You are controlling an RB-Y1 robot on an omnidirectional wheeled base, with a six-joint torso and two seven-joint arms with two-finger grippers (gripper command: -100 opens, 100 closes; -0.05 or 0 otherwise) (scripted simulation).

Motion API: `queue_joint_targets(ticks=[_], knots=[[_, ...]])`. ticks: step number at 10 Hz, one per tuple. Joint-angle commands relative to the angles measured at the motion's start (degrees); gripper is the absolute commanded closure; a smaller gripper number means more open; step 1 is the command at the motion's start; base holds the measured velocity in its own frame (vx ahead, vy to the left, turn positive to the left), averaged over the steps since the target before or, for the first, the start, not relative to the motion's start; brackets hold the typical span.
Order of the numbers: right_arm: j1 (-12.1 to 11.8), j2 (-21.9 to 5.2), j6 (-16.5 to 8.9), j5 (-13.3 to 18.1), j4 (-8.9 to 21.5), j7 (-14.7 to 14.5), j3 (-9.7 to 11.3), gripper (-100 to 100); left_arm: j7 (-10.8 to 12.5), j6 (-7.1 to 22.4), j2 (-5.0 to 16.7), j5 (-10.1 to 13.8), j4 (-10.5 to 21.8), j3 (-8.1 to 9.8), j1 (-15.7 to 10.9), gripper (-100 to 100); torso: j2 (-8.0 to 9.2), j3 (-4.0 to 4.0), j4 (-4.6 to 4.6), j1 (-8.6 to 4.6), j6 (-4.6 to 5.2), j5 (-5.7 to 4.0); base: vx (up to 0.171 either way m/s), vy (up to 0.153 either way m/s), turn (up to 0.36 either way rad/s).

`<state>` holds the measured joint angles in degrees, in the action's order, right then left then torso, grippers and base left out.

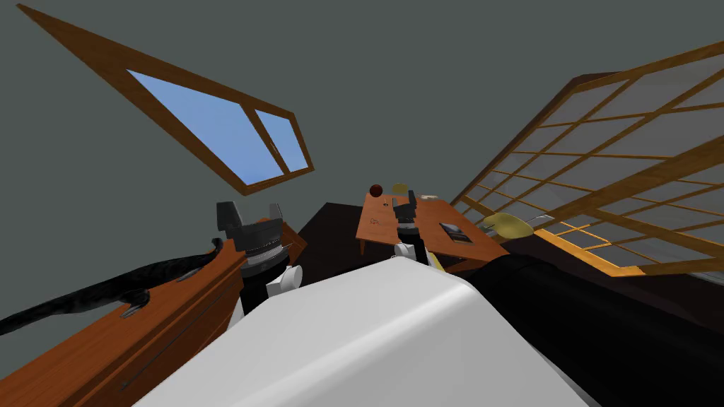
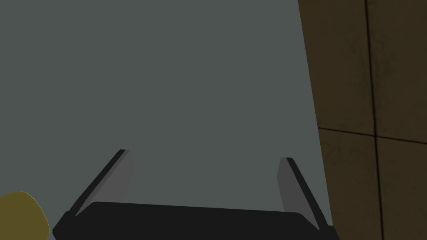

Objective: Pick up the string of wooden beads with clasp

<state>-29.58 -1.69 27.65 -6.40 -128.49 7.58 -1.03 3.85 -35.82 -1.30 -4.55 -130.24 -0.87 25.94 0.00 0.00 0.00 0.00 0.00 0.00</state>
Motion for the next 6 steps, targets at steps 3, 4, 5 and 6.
queue_joint_targets(ticks=[3, 4, 5, 6], knots=[[-0.33, -5.28, -0.07, 2.89, 3.11, -2.28, 1.05, -100, 0.00, 0.00, 0.00, 0.00, 0.00, 0.00, 0.00, 0, 0.02, 0.01, 0.00, -0.07, -0.01, -0.01, -0.004, -0.014, 0.163], [-0.46, -6.74, -0.07, 3.96, 4.24, -3.16, 1.45, -100, 0.00, 0.00, 0.00, 0.00, 0.00, 0.00, 0.00, 0, 0.01, 0.01, 0.00, -0.10, -0.02, -0.02, -0.003, -0.020, 0.184], [-0.46, -6.74, -0.07, 3.96, 4.24, -3.16, 1.45, -100, 0.00, 0.00, 0.00, 0.00, 0.00, 0.00, 0.00, 0, 0.00, 0.00, 0.00, -0.09, -0.02, -0.02, -0.002, -0.014, 0.073], [-0.60, -8.28, -0.06, 5.14, 5.51, -4.16, 1.89, -100, 0.00, 0.00, 0.00, 0.00, 0.00, 0.00, 0.00, 0, 0.00, 0.00, 0.00, -0.07, 0.00, -0.02, -0.002, -0.008, 0.128]])
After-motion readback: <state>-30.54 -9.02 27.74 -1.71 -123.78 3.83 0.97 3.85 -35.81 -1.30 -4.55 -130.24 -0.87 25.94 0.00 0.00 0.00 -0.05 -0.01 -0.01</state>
